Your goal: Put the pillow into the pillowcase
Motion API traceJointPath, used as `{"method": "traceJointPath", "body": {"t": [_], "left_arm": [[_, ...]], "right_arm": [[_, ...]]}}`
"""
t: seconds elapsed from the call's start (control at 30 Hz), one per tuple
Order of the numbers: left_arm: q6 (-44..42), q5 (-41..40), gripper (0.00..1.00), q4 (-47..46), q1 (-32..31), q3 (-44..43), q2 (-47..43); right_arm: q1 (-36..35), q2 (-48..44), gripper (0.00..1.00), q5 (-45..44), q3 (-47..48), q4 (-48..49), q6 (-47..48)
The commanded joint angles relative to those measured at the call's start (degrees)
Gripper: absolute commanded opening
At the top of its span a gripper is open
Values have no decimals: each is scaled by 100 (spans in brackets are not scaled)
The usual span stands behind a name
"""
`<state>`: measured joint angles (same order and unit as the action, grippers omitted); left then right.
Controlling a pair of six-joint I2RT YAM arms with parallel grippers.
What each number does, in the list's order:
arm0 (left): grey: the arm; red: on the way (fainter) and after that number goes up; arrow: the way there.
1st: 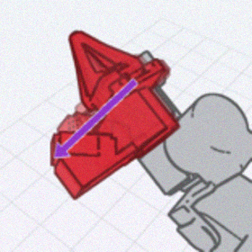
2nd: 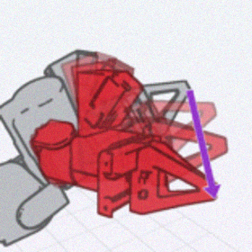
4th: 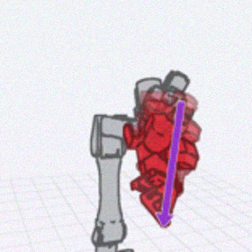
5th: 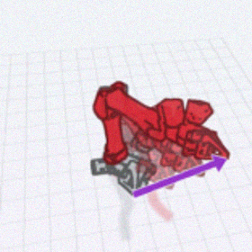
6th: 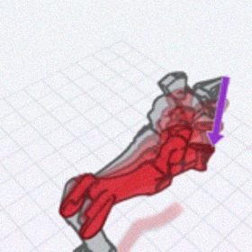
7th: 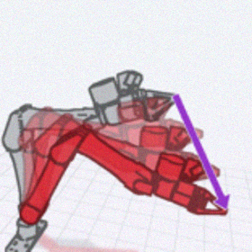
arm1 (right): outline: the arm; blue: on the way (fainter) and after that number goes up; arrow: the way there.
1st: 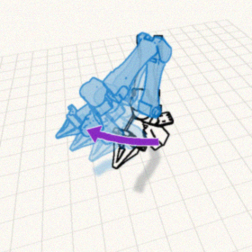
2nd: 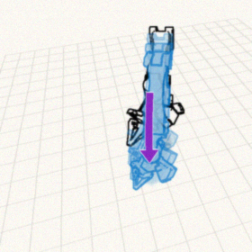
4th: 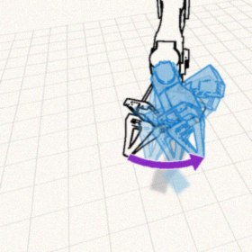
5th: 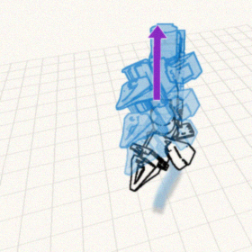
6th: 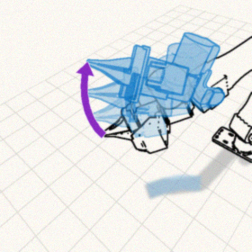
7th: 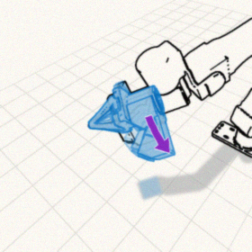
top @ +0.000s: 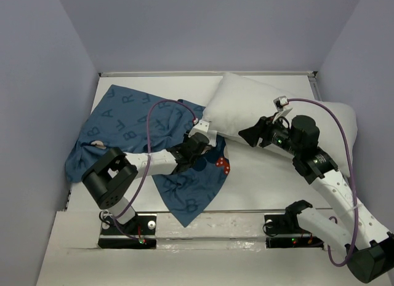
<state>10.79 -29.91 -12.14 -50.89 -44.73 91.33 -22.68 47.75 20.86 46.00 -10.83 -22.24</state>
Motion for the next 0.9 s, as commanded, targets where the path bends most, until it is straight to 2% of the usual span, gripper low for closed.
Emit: {"method": "traceJointPath", "body": {"t": [0.0, 0.03, 0.23, 0.27, 0.33, 0.37, 0.47, 0.63, 0.73, 0.8, 0.87], "left_arm": [[169, -603, 38, 28, 9, -299, 139], [178, -638, 36, 19, 9, -291, 148], [336, -683, 6, -218, 18, -63, -210], [354, -683, 6, -262, 18, -27, -308], [398, -674, 0, -350, 18, 78, -589], [407, -639, 0, -376, 18, 96, -668], [380, -534, 0, -412, 88, 131, -853], [599, -60, 0, -403, 246, 245, -1081], [872, 423, 0, -552, 536, 403, -1485], [1065, 809, 0, -684, 781, 491, -1802], [1171, 1013, 0, -728, 914, 562, -2091]], "right_arm": [[-9, -46, 63, 85, -29, 345, 44], [-9, -29, 63, 93, -29, 336, 53], [-9, 147, 61, 436, -47, 362, 88], [-9, 182, 61, 497, -47, 362, 88], [-61, 305, 54, 655, -56, 389, 97], [-61, 349, 46, 717, -73, 406, 97], [-219, 507, 44, 700, -65, 476, 97], [-553, 753, 16, 411, -56, 600, 132], [-1027, 1174, 5, 51, 5, 661, 228], [-1458, 1561, 0, -317, 85, 827, 273], [-1625, 1833, 0, -495, 120, 1012, 264]]}}
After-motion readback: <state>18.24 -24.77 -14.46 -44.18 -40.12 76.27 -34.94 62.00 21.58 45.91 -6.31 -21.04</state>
